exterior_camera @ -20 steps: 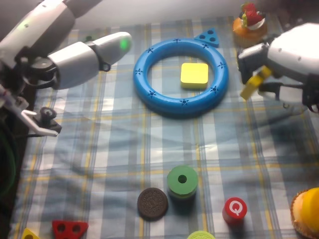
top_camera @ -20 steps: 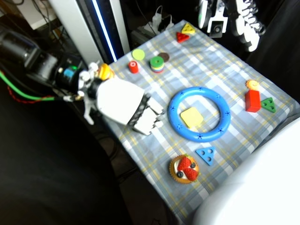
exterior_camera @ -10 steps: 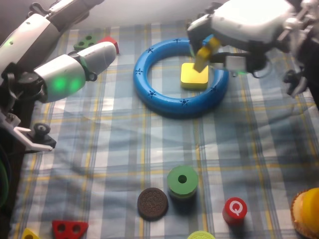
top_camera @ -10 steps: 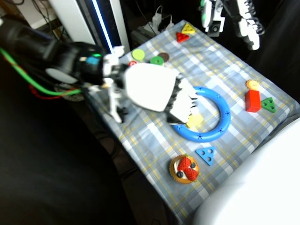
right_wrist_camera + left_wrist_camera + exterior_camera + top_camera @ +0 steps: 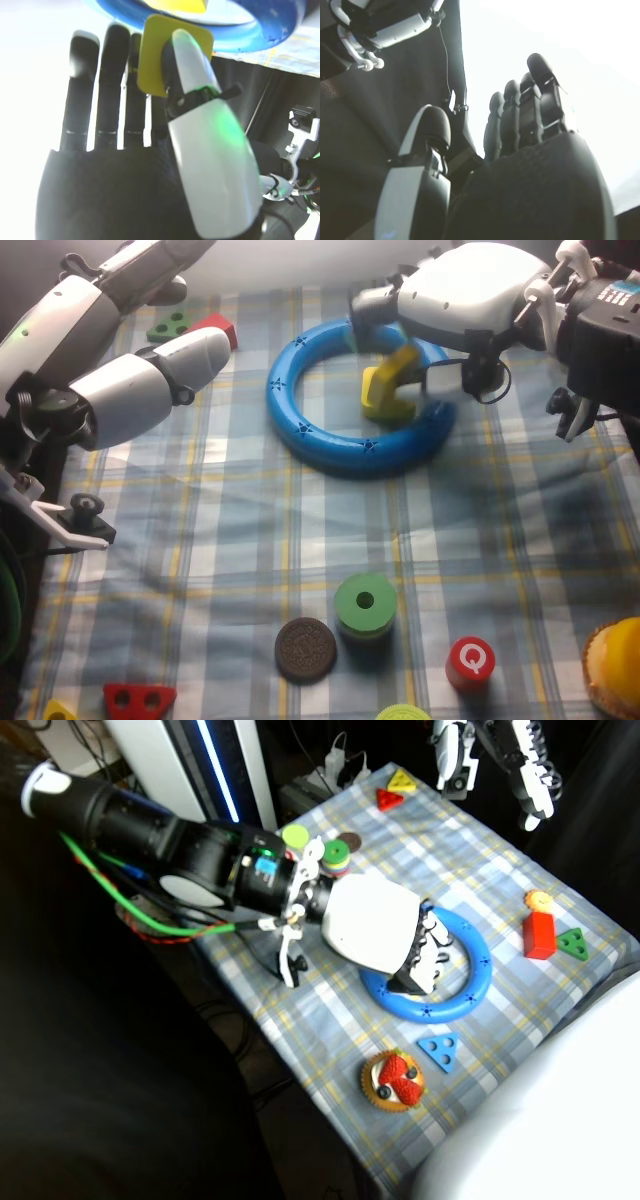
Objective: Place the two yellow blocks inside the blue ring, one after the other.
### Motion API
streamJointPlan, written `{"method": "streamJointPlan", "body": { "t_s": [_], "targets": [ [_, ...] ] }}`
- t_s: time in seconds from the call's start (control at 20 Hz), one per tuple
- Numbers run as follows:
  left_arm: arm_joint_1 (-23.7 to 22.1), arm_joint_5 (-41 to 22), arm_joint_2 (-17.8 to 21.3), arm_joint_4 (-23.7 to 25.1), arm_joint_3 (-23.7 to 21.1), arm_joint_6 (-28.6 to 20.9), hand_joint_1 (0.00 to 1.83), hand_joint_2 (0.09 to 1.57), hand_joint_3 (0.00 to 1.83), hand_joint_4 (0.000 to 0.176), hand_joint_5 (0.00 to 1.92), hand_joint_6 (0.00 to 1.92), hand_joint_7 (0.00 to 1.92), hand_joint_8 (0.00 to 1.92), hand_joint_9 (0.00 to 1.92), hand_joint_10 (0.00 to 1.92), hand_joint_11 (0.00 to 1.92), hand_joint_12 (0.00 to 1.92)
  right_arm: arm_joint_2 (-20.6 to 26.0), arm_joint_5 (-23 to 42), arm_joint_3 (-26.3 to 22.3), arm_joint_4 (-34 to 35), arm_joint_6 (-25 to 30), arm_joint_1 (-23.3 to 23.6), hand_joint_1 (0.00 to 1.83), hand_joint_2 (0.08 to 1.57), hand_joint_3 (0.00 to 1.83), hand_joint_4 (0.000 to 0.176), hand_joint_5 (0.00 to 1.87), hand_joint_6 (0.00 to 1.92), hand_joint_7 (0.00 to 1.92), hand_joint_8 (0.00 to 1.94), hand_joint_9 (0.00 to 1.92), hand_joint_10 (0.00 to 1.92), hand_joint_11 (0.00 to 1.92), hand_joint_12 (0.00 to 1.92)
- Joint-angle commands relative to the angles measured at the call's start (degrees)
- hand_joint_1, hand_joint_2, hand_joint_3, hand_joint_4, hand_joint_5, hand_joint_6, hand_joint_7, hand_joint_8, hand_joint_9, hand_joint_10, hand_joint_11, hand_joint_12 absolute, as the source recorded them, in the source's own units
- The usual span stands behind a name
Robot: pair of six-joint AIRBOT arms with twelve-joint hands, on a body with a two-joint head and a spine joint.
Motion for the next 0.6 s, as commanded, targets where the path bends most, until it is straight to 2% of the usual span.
{"method": "streamJointPlan", "body": {
  "t_s": [0.0,0.05,0.1,0.15,0.2,0.25,0.3,0.35,0.4,0.45,0.5,0.55],
  "targets": [
    [-0.36,-7.02,0.01,1.14,0.29,-0.57,0.56,1.36,0.00,0.036,0.21,0.00,0.18,0.00,0.11,0.01,0.00,0.84,-0.08,7.38,-0.74,-0.39,-0.09,1.20,0.81,1.17,0.00,0.074,0.00,0.02,0.11,0.06,0.03,0.63,0.00,1.19],
    [-0.34,-7.06,0.02,1.13,0.28,-0.65,0.56,1.37,0.00,0.037,0.21,0.00,0.19,0.00,0.11,0.01,0.00,0.84,0.27,8.09,-1.67,-0.39,-0.09,1.20,0.79,1.17,0.00,0.075,0.00,0.00,0.07,0.02,0.03,0.45,0.00,1.09],
    [-0.29,-7.12,0.04,1.13,0.26,-0.76,0.56,1.37,0.00,0.037,0.21,0.00,0.19,0.00,0.11,0.01,0.00,0.84,1.54,9.13,-2.94,-0.39,-0.09,1.20,0.79,1.17,0.00,0.075,0.00,0.00,0.07,0.02,0.03,0.45,0.00,1.09],
    [-0.21,-7.13,0.12,1.13,0.22,-0.81,0.60,1.36,0.00,0.023,0.21,0.00,0.18,0.00,0.10,0.01,0.00,0.75,2.80,10.07,-4.11,-0.40,-0.09,1.20,0.79,1.19,0.00,0.060,0.00,0.00,0.01,0.00,0.08,0.17,0.00,0.78],
    [-0.15,-7.18,0.22,1.13,0.16,-0.82,0.60,1.36,0.00,0.023,0.21,0.00,0.18,0.00,0.10,0.01,0.00,0.75,3.91,10.99,-5.18,-0.41,-0.09,1.20,0.79,1.19,0.00,0.060,0.00,0.00,0.01,0.00,0.08,0.17,0.00,0.78],
    [-0.03,-7.38,0.38,1.13,0.04,-0.86,0.63,1.35,0.00,0.009,0.22,0.00,0.19,0.00,0.11,0.01,0.00,0.80,6.10,12.70,-7.25,-0.55,-0.09,1.19,0.69,1.18,0.00,0.077,0.00,0.00,0.00,0.00,0.08,0.12,0.00,0.99],
    [0.09,-7.62,0.55,1.13,-0.11,-0.91,0.65,1.35,0.00,0.012,0.23,0.00,0.19,0.00,0.11,0.01,0.00,0.75,8.90,14.68,-9.53,-1.03,-0.09,0.67,0.68,1.16,0.00,0.085,0.00,0.00,0.00,0.00,0.07,0.19,0.00,1.18],
    [0.31,-7.90,0.70,1.13,-0.27,-0.95,0.65,1.35,0.00,0.012,0.22,0.00,0.18,0.00,0.10,0.00,0.00,0.70,11.20,16.78,-11.71,-1.26,-0.09,-0.29,0.67,1.15,0.00,0.084,0.00,0.00,0.00,0.00,0.01,0.33,0.00,1.30],
    [0.45,-8.09,0.82,1.10,-0.37,-1.00,0.67,1.34,0.00,0.004,0.23,0.00,0.18,0.00,0.11,0.01,0.00,0.69,12.81,18.37,-13.18,-1.33,-0.08,-1.02,0.67,1.17,0.00,0.079,0.00,0.00,0.00,0.00,0.00,0.32,0.00,1.29],
    [0.59,-8.28,0.97,1.08,-0.48,-1.05,0.67,1.34,0.00,0.004,0.23,0.00,0.18,0.00,0.11,0.01,0.00,0.69,14.46,19.99,-14.57,-1.39,-0.08,-1.87,0.67,1.17,0.00,0.079,0.00,0.00,0.00,0.00,0.00,0.32,0.00,1.29],
    [0.75,-8.52,1.10,1.06,-0.62,-1.14,0.71,1.33,0.00,0.000,0.23,0.00,0.19,0.00,0.11,0.01,0.00,0.70,16.31,21.87,-16.10,-1.43,-0.08,-2.83,0.66,1.18,0.00,0.067,0.00,0.00,0.00,0.00,0.00,0.12,0.00,1.09],
    [0.96,-8.87,1.33,1.06,-0.82,-1.22,0.72,1.32,0.00,0.000,0.24,0.00,0.19,0.01,0.12,0.01,0.00,0.70,19.07,24.22,-18.00,-1.44,-0.08,-4.26,0.66,1.18,0.00,0.064,0.00,0.00,0.00,0.00,0.01,0.04,0.00,0.98]
  ]
}}
